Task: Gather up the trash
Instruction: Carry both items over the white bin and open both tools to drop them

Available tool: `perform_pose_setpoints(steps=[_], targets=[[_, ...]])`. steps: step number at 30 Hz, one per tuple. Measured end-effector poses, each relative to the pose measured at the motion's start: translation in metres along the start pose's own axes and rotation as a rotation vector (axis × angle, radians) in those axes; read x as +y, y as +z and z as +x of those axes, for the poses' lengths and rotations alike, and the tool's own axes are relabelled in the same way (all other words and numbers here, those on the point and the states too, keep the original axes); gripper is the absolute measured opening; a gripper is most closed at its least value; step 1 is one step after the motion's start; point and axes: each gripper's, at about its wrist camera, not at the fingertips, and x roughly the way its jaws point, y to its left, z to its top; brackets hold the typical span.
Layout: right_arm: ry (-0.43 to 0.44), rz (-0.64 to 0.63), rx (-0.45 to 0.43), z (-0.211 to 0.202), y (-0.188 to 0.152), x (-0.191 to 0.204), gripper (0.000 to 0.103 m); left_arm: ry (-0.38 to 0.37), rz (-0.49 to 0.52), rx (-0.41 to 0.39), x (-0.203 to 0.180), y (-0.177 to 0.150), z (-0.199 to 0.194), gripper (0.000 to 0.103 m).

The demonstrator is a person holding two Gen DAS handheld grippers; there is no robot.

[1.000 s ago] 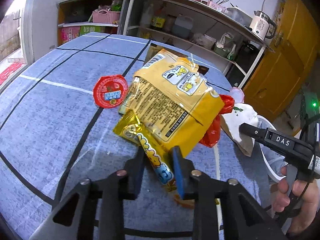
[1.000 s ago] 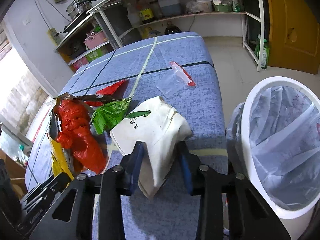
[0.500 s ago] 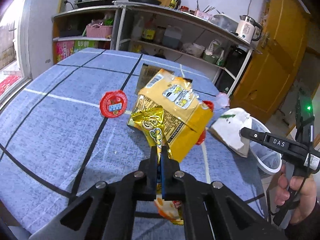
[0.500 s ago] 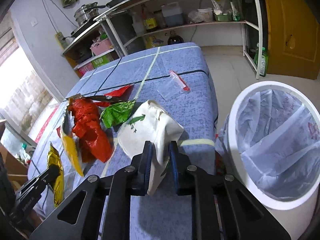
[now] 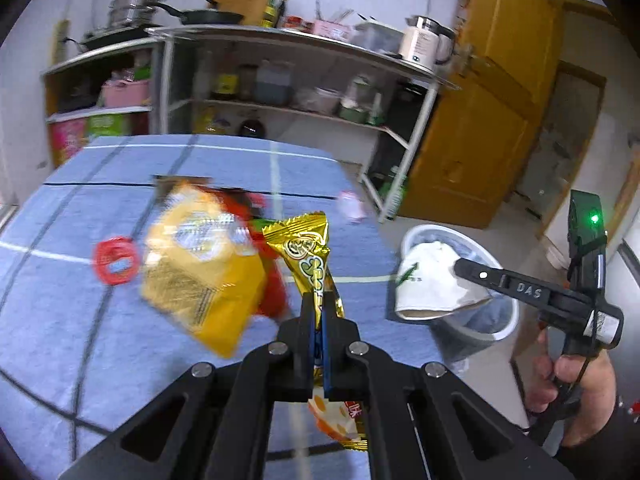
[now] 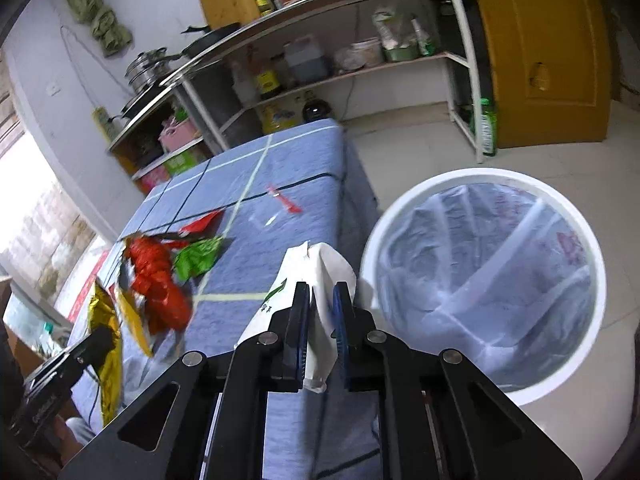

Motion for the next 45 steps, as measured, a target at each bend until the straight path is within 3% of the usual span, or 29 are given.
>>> perform_pose_setpoints(steps=[15,26,33,37,45], targets=[[-0.118,0.125,-0.075,-0.028,0.006,-0.076,0.011,-0.183,0.154,0.016,-0.091,0.038,0.055,0.002],[-0.176,0.202,-0.042,-0.020,-0.005,-0.124,0.012,-0.269,0.210,0.112,-0.136,0.036,0.118,0.003],[-0.203,0.264,-0.025,-0.017,-0.011,-0.145,0.015,-0.279,0.220,0.165,-0.150,0.031,0.139,0.005],[-0.205,0.269,-0.044,-0.023,-0.011,-0.146,0.016,-0.282,0.206,0.173,-0.148,0.033,0.142,0.023],[-0.177,0.200,-0.137,-0.048,-0.001,-0.118,0.020,-0.293,0.185,0.125,-0.133,0.040,0.120,0.024]])
